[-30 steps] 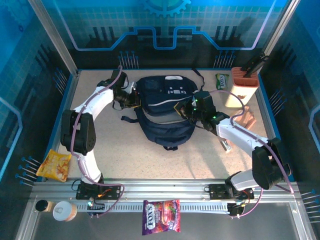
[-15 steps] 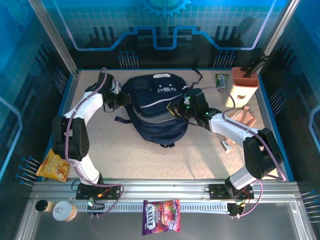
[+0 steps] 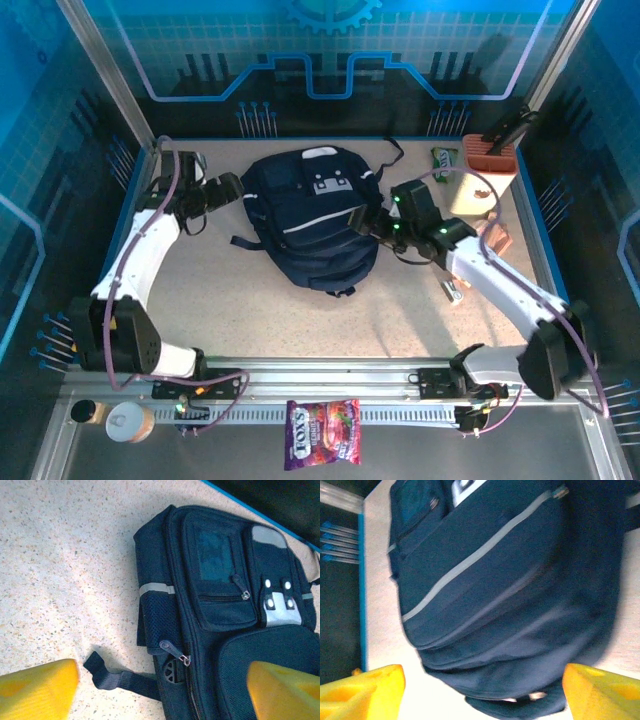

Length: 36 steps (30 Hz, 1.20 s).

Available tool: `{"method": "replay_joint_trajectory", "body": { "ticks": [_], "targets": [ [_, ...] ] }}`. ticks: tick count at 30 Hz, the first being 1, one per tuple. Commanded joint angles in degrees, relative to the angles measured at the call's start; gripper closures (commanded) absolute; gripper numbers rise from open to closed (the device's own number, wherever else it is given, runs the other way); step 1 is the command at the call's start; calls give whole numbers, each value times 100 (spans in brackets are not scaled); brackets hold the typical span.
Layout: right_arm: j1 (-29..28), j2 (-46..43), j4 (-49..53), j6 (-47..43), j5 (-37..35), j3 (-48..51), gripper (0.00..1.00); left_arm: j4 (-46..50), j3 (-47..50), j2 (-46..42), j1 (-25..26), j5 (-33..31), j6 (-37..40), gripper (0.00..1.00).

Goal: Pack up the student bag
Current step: Move the pencil pouch to the middle-right of the table.

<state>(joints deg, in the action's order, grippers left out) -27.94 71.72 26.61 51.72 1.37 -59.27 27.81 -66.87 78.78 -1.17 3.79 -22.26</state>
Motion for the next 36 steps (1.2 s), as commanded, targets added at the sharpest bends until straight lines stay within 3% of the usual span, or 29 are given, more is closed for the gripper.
{"method": "replay_joint_trajectory", "body": {
  "ticks": [1,8,15,19,24,29,36],
  "targets": [
    [274,-386,1357,-755,-1465,234,16,-376,420,-236,-15,-201,196,2],
    [1440,-429,1506,-1169,-1633,822,14,-660,591,-370,-15,26,328,1],
    [2145,388,951,-2170,-1702,637,14,-895,702,-410,-15,404,417,1],
    [2243,1384,913,-2509,-1832,197,14,-912,702,-393,-15,514,476,1],
    [2299,2203,975,-2162,-1988,-151,13,-905,706,-390,-15,592,481,1],
    [2221,2682,890,-1780,-1162,-151,13,-875,668,-338,-15,640,485,1],
    [1558,2742,440,-1820,-327,63,15,-888,668,-307,-15,716,469,1]
  ]
}}
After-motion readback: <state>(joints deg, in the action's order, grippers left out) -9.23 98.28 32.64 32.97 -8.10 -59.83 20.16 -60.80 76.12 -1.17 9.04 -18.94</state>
